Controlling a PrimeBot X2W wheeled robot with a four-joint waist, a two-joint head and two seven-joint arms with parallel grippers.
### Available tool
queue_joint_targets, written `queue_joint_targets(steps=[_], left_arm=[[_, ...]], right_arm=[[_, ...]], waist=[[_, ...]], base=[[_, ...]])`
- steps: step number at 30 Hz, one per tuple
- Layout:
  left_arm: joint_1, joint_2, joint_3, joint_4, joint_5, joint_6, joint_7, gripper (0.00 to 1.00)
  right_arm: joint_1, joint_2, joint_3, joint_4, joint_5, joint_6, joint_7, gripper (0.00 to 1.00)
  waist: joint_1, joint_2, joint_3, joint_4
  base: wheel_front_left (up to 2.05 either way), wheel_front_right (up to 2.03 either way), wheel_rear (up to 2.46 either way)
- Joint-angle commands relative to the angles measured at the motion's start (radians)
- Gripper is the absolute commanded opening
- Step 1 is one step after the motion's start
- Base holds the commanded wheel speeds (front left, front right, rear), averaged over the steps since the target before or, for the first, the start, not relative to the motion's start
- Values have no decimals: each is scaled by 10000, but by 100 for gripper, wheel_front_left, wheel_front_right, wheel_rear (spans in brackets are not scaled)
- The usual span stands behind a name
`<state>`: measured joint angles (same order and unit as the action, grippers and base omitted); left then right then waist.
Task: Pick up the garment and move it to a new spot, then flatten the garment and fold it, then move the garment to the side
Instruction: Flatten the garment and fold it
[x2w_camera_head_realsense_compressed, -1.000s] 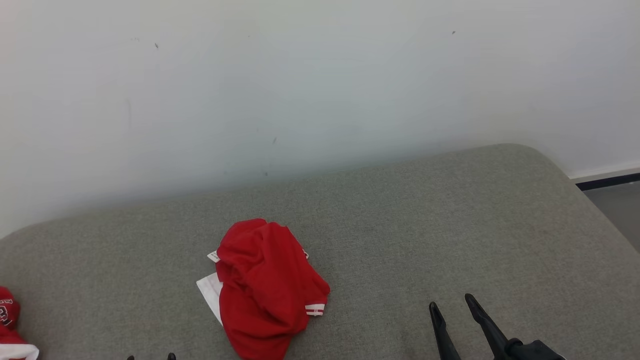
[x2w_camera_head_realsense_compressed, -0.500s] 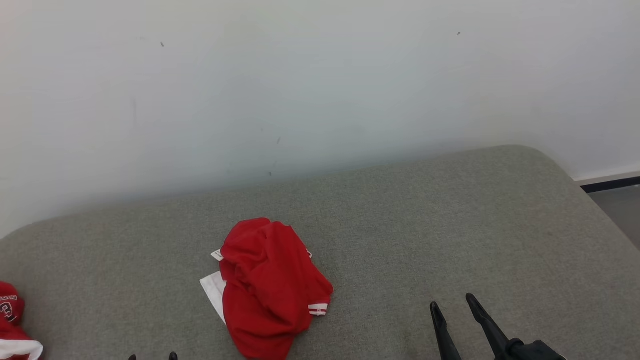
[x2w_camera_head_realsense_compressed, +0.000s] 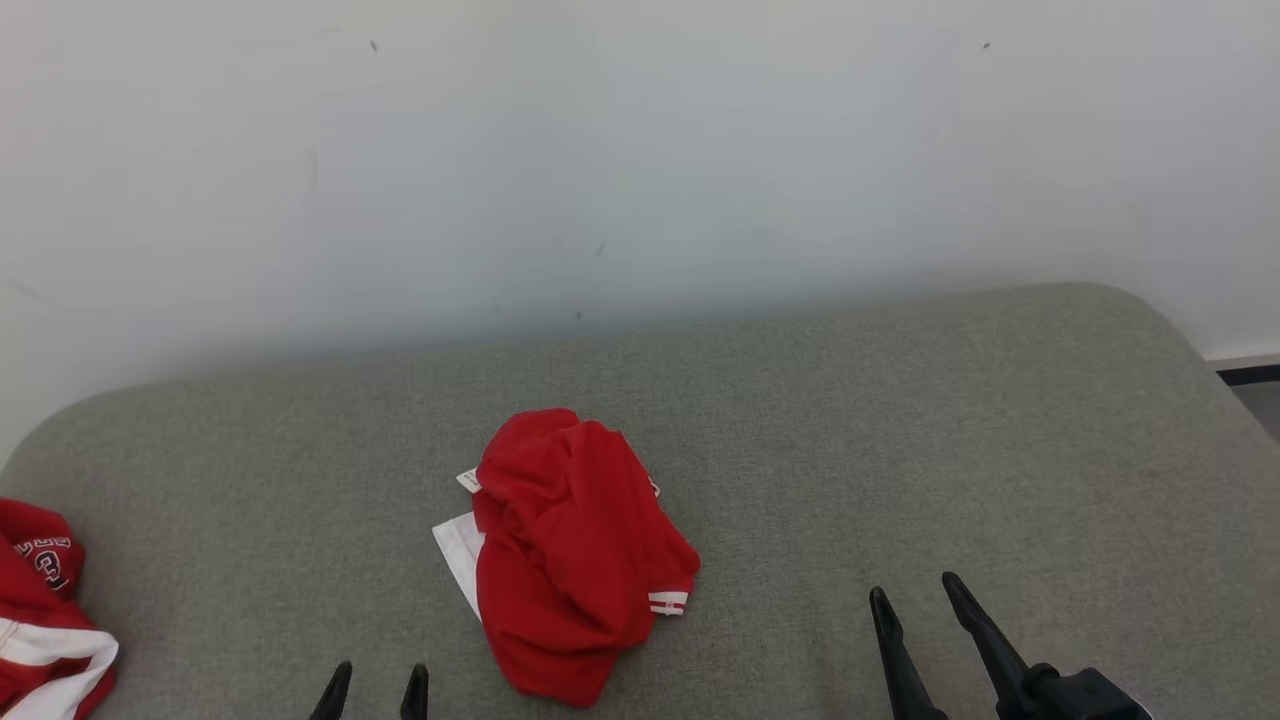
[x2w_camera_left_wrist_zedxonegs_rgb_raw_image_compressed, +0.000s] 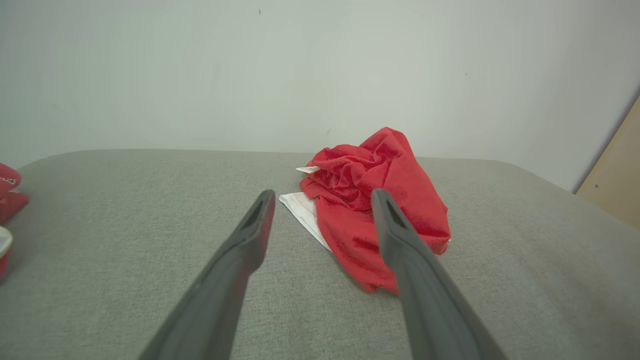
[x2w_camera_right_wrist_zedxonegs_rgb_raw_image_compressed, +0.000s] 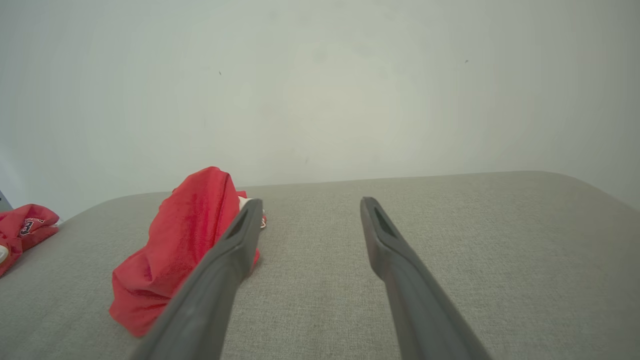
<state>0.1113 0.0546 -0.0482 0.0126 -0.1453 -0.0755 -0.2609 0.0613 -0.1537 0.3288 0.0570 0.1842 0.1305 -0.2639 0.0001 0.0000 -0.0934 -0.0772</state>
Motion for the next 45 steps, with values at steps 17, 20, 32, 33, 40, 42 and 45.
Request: queue_joint_targets(steps=[17,20,32,33,40,42,45], left_arm=[[-4939,130,-2563,3060,-1568,-548,-53,100],[-6090,127,-3186,3591,-1691,-549,-51,100],[-9343,304,-4781,7179,-1808,-452,1926,100],[-9456,310,-4862,7406,-1812,-467,2092,100],[-10084,140,-5265,7352,-2356,-541,1006,0],[-10244,36,-5418,7029,-2877,-548,634,0],[-10728,-6,-5827,6430,-3673,-548,315,0]], right_arm=[[-1342,-204,144,-385,57,4,-2,100],[-1585,-223,45,-410,-6,4,-2,100],[-2178,166,-281,-878,38,4,-2,100],[-2182,188,-309,-900,6,4,-2,100],[-2143,423,-708,-833,-48,4,-2,100],[-2154,478,-711,-766,-44,4,-2,100],[-2080,522,-599,-668,1,4,-2,100]], waist=[[-1,0,2195,169],[-1,0,2655,104],[-1,0,3896,-602],[-1,0,3946,-636],[-1,0,4086,-824],[-1,0,4012,-928],[-1,0,3851,-1124]], base=[[0,0,0],[0,0,0],[0,0,0],[0,0,0],[0,0,0],[0,0,0],[0,0,0]])
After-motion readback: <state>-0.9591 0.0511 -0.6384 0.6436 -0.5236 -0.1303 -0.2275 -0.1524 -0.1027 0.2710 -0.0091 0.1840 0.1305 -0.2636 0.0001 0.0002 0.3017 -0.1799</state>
